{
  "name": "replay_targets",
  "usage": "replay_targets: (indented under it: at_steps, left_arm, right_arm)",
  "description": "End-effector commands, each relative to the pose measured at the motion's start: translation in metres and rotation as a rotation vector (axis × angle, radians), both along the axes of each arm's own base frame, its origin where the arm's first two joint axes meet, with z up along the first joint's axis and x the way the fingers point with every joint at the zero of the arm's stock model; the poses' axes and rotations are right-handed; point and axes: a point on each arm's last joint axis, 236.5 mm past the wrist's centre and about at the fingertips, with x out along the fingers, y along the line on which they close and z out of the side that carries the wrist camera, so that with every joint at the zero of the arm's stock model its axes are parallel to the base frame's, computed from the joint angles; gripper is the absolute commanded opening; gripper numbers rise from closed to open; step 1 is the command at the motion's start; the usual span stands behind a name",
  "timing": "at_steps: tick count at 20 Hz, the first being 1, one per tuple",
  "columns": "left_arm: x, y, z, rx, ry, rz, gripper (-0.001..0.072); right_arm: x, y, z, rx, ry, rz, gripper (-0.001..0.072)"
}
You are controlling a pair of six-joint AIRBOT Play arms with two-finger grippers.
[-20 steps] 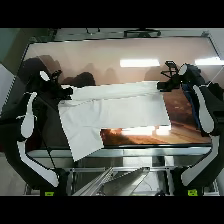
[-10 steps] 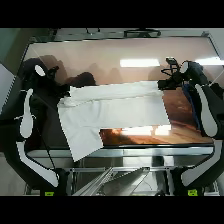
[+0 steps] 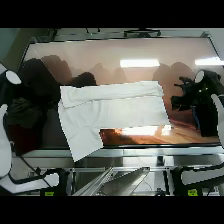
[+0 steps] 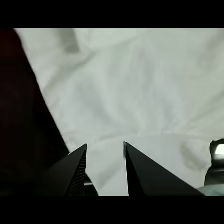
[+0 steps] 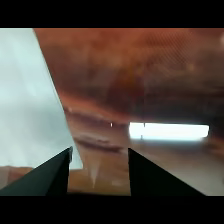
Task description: Fold the shirts.
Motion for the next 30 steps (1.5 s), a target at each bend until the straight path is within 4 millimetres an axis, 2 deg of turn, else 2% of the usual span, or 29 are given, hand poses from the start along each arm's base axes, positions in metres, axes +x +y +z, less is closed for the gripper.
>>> replay_targets:
  at_steps: [1, 3, 5, 10, 12, 15, 18, 22, 26, 30]
  left_arm:
    - [-0.061, -0.006, -0.015, 0.0, -0.001, 0.049, 0.0255]
    - [-0.092, -0.013, -0.025, -0.006, 0.024, 0.076, 0.0255]
    - [-0.118, -0.019, -0.031, -0.01, 0.046, 0.089, 0.0256]
    - [-0.16, -0.022, -0.046, -0.003, 0.025, 0.16, 0.0256]
    - [-0.172, -0.022, -0.055, -0.014, 0.02, 0.205, 0.0256]
    - [-0.173, -0.038, -0.067, -0.117, -0.02, 0.282, 0.0256]
    - [-0.178, -0.05, -0.083, -0.178, -0.014, 0.301, 0.0259]
    - [-0.178, -0.047, -0.103, -0.183, 0.059, 0.32, 0.026]
    - [-0.165, -0.037, -0.119, -0.168, 0.119, 0.306, 0.0259]
    - [-0.156, -0.037, -0.138, -0.192, 0.165, 0.315, 0.0258]
  right_arm:
    - [-0.046, 0.021, -0.023, 0.091, 0.078, -0.066, 0.0362]
    - [-0.049, 0.043, -0.035, 0.179, 0.06, -0.083, 0.0353]
    - [-0.041, 0.057, -0.04, 0.239, 0.018, -0.088, 0.0354]
    - [-0.033, 0.057, -0.051, 0.247, -0.015, -0.058, 0.036]
    - [-0.03, 0.063, -0.05, 0.279, -0.035, -0.038, 0.0361]
    - [-0.014, 0.072, -0.047, 0.322, -0.1, -0.053, 0.0361]
    - [-0.009, 0.077, -0.044, 0.346, -0.123, -0.043, 0.036]
    - [-0.008, 0.076, -0.045, 0.342, -0.131, -0.043, 0.036]
    - [-0.008, 0.076, -0.045, 0.343, -0.13, -0.042, 0.036]
    - [-0.008, 0.076, -0.045, 0.343, -0.132, -0.037, 0.036]
